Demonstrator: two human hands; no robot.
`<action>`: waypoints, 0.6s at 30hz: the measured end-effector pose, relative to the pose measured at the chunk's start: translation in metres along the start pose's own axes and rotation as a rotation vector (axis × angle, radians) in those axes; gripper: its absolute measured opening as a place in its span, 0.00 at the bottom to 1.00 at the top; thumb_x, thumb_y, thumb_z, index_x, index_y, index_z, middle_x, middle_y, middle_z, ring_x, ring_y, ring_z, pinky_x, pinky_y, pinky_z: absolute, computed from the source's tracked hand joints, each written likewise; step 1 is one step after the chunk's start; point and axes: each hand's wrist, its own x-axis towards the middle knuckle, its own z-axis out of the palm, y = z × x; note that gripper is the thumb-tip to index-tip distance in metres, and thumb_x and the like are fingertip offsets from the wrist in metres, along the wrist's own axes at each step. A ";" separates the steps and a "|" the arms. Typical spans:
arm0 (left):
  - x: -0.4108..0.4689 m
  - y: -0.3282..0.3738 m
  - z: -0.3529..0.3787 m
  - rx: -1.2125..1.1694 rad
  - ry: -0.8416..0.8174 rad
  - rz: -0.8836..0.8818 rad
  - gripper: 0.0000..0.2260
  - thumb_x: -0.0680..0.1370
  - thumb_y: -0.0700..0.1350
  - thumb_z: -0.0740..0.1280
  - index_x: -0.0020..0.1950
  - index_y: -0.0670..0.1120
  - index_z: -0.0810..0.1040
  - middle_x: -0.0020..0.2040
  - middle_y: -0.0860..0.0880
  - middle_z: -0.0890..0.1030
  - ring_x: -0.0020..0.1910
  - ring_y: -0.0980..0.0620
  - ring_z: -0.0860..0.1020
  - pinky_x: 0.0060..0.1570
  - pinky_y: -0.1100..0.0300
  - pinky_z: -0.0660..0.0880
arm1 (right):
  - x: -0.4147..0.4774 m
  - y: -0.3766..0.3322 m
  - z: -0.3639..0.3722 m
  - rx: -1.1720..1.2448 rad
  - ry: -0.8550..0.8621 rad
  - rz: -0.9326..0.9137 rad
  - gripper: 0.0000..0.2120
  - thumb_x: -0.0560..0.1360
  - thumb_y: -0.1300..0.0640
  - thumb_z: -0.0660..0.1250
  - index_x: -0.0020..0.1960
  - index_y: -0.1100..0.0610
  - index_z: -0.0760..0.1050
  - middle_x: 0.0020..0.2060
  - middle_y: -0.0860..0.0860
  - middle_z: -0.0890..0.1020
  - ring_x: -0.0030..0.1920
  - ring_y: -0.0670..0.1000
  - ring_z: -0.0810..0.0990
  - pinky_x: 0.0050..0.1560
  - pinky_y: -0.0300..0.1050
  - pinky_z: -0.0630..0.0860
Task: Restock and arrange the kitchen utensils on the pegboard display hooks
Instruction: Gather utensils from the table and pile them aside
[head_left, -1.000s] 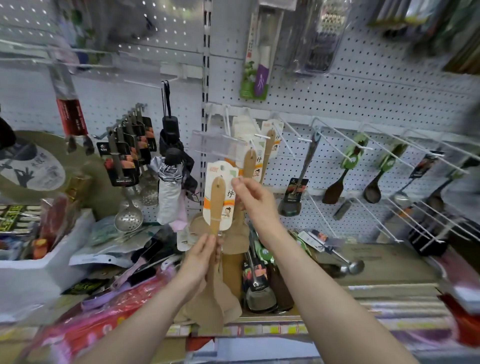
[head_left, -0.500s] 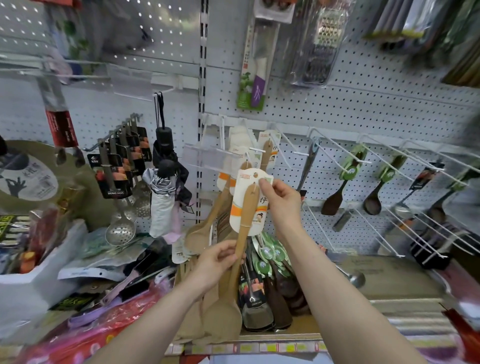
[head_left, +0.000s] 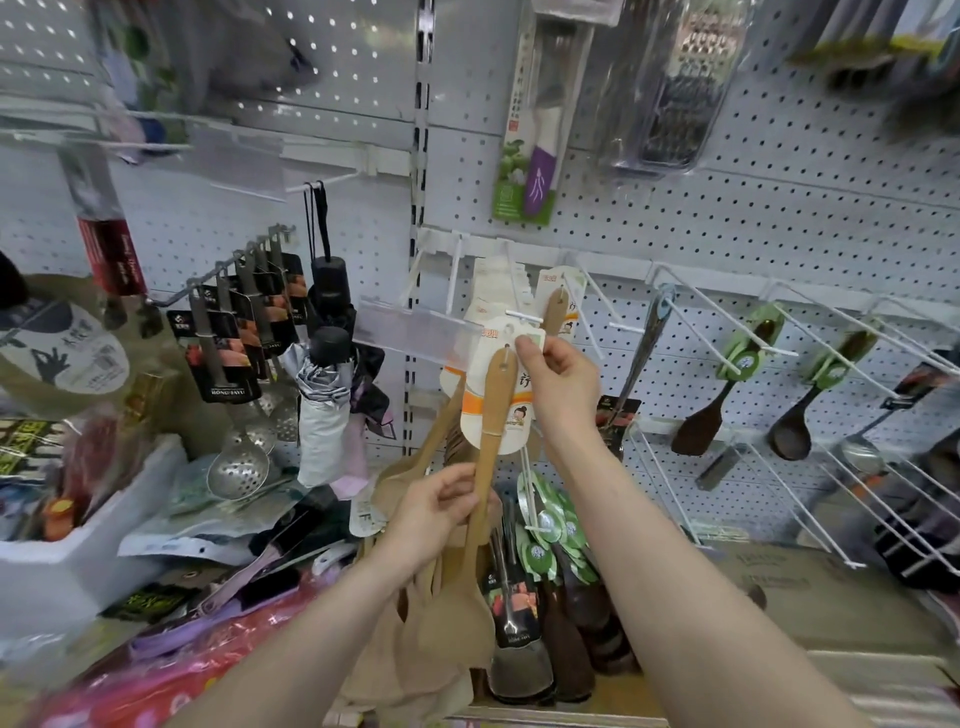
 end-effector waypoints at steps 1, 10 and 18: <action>0.004 -0.001 -0.001 0.020 0.015 0.006 0.15 0.78 0.35 0.65 0.58 0.53 0.79 0.49 0.52 0.85 0.52 0.54 0.83 0.54 0.56 0.79 | 0.005 0.001 0.002 -0.010 0.008 0.007 0.13 0.77 0.50 0.69 0.43 0.61 0.80 0.34 0.50 0.79 0.36 0.47 0.73 0.41 0.44 0.70; 0.005 -0.037 -0.024 0.066 0.124 -0.015 0.18 0.78 0.33 0.65 0.63 0.50 0.77 0.55 0.55 0.82 0.56 0.60 0.80 0.59 0.65 0.74 | -0.004 0.052 0.016 0.003 0.074 0.049 0.09 0.79 0.50 0.67 0.50 0.55 0.75 0.40 0.47 0.78 0.38 0.44 0.75 0.40 0.32 0.71; -0.028 -0.080 -0.051 0.068 0.239 -0.028 0.16 0.77 0.34 0.67 0.60 0.52 0.78 0.57 0.53 0.82 0.56 0.56 0.81 0.60 0.57 0.76 | -0.067 0.150 0.024 -0.165 0.008 0.210 0.05 0.80 0.60 0.63 0.55 0.53 0.70 0.45 0.46 0.76 0.46 0.44 0.77 0.44 0.30 0.71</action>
